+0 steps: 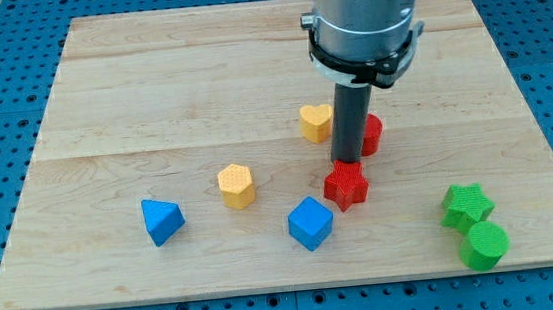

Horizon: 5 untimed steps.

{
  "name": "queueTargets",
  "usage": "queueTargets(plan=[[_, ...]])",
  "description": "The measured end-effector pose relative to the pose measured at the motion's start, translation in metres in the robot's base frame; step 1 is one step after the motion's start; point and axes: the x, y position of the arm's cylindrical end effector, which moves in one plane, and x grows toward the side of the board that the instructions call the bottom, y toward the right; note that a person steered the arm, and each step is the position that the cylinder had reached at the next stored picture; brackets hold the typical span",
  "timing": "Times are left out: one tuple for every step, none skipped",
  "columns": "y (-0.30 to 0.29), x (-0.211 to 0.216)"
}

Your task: Keep the red star in between the heart and hexagon

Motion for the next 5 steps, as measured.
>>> queueTargets(plan=[[0.028,0.008],[0.031,0.018],[0.033,0.037],[0.000,0.044],[-0.032,0.026]])
